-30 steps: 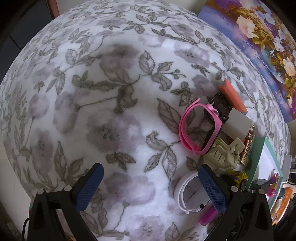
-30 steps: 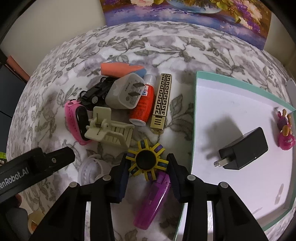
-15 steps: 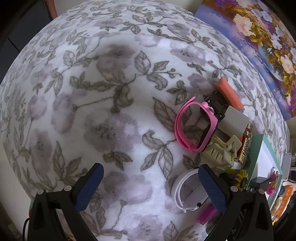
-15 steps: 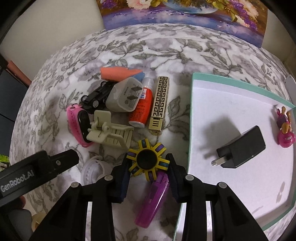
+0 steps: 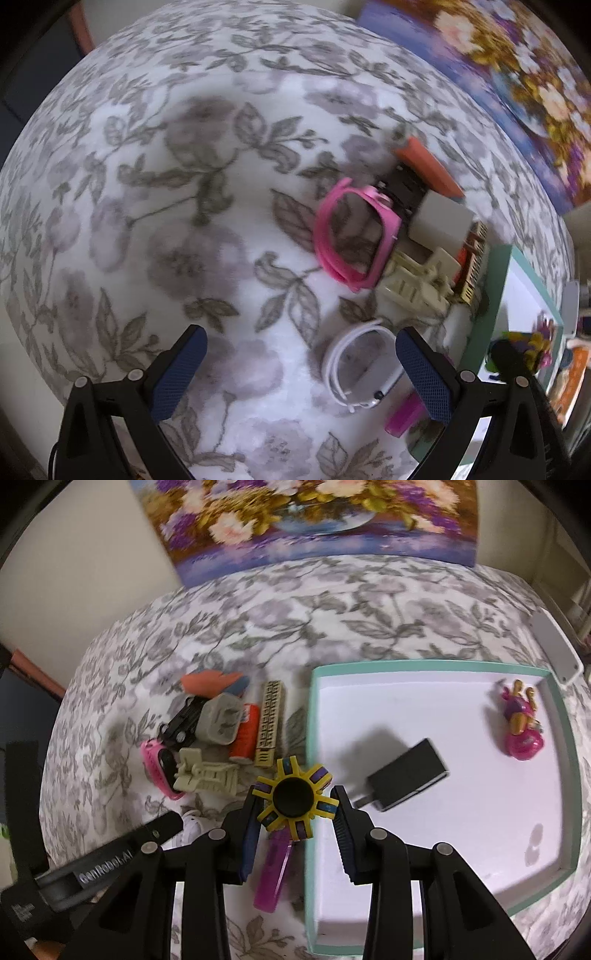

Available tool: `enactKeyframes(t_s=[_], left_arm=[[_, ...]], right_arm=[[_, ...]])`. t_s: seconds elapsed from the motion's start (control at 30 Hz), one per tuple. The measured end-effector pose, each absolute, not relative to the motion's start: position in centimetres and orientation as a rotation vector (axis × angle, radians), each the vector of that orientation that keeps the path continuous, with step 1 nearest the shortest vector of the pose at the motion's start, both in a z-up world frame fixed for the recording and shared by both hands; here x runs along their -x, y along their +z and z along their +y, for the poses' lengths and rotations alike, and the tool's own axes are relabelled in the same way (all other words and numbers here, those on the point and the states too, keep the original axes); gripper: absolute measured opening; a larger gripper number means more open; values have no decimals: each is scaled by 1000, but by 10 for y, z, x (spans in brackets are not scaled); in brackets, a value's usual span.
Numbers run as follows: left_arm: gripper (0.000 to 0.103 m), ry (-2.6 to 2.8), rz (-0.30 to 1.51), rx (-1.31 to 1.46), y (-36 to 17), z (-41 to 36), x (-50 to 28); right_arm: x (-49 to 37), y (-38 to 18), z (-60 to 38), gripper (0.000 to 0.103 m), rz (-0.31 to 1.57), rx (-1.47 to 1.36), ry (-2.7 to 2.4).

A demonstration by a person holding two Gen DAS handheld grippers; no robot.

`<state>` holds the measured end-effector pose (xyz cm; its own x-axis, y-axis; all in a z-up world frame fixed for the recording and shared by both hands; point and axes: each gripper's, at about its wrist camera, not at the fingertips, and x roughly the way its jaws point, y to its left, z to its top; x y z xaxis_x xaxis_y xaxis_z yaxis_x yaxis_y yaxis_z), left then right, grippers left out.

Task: Organize rigid objects
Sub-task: 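Grasp the yellow-purple spinner with the right tool while the left tool grasps the white watch, then carry the spinner with the right tool while the left tool carries the white watch over the tray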

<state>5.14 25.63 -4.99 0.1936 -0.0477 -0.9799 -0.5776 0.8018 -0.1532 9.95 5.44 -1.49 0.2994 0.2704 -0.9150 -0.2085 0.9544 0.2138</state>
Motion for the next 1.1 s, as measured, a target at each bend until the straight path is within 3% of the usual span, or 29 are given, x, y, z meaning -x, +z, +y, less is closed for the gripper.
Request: enactKeyframes(t_s=[0.17, 0.47, 0.83, 1.03, 1.07, 1.1], left_arm=[[101, 328, 1378, 472, -51, 234, -61], [80, 262, 1434, 422, -61, 214, -67], [78, 271, 1442, 283, -76, 181, -60], [62, 254, 1418, 230, -73, 166, -60], [53, 249, 1415, 227, -72, 163, -62], [53, 239, 1409, 230, -69, 161, -62]], right_arm=[[-103, -10, 43, 39, 1218, -84, 293], [-104, -17, 40, 39, 1244, -81, 278], [-104, -21, 41, 39, 1254, -68, 270], [-105, -21, 39, 39, 1257, -77, 268], [-105, -21, 39, 39, 1257, -78, 267], [-105, -21, 39, 39, 1257, -79, 266]])
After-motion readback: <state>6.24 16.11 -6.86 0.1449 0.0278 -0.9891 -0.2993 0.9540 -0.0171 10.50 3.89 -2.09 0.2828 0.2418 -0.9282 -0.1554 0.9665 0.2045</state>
